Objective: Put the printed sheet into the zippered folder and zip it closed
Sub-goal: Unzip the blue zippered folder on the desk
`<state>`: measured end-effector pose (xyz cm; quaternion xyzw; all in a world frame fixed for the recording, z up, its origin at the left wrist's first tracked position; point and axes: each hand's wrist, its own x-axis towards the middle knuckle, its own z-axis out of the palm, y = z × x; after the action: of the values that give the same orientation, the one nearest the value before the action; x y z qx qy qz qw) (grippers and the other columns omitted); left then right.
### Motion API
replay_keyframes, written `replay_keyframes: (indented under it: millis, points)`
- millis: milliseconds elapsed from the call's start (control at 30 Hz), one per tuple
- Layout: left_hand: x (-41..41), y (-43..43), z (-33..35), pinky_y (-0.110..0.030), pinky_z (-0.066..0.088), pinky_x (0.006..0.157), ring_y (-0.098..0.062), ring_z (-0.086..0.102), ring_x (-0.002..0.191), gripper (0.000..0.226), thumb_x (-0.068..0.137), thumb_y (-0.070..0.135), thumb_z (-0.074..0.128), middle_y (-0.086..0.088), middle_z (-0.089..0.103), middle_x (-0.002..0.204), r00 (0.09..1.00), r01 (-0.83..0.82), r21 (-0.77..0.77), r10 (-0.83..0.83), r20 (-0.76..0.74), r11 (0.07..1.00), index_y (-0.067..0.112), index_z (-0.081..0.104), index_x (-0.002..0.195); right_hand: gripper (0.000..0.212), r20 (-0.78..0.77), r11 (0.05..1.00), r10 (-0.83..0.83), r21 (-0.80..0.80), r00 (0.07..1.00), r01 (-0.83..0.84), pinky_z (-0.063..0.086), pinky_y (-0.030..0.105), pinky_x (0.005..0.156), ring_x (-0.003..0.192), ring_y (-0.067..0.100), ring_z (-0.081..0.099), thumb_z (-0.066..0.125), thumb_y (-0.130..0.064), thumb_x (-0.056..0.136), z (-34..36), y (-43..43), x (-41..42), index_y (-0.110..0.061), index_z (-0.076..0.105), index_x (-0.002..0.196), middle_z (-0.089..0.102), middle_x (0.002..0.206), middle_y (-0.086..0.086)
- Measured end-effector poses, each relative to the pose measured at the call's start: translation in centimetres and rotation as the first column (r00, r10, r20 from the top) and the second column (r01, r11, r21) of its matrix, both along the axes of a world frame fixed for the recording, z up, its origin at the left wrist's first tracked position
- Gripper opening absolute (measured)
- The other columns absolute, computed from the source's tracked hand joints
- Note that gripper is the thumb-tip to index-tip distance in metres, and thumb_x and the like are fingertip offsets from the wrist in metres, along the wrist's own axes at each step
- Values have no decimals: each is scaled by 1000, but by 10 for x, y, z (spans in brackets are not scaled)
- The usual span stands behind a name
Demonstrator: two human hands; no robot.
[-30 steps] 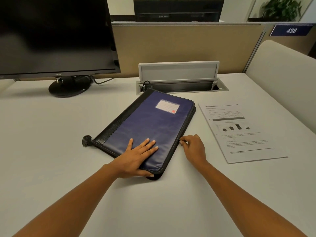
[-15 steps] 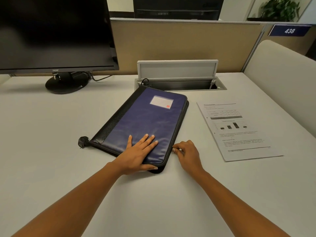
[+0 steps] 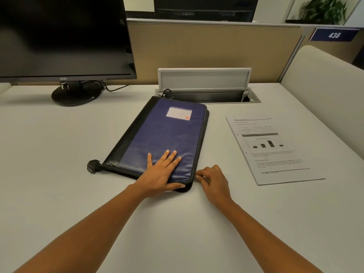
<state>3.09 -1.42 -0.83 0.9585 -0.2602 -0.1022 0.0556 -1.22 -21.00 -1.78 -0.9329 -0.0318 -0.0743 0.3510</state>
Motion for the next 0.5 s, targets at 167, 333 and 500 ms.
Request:
replay_keyframes:
  millis: [167, 333, 500]
  points:
    - [0, 2, -2, -58, -15, 107, -17, -14, 143, 88, 79, 72, 30, 2, -10, 156, 1000, 8, 3, -8, 6, 1000, 27, -7, 145, 16, -20, 998, -41, 52, 999, 42, 34, 22, 65, 83, 9, 42, 62, -24, 85, 0, -1, 3, -17, 72, 95, 71, 87, 1]
    - [1, 2, -3, -57, -16, 107, -17, -15, 143, 91, 79, 71, 37, 3, -12, 156, 1000, 7, -2, -7, 7, 1000, 28, -8, 145, 13, -57, 990, -91, 100, 994, 96, 34, 21, 63, 81, 6, 43, 67, -26, 80, 0, -1, 10, -20, 73, 90, 70, 87, -1]
    - [1, 3, -4, -57, -17, 106, -16, -16, 142, 98, 74, 75, 39, 4, -13, 156, 1000, 8, -1, -8, 1, 1000, 28, -9, 145, 12, -54, 990, -118, 66, 991, 122, 32, 17, 59, 81, 4, 42, 66, -28, 81, -2, 0, 13, -23, 72, 89, 70, 88, -6]
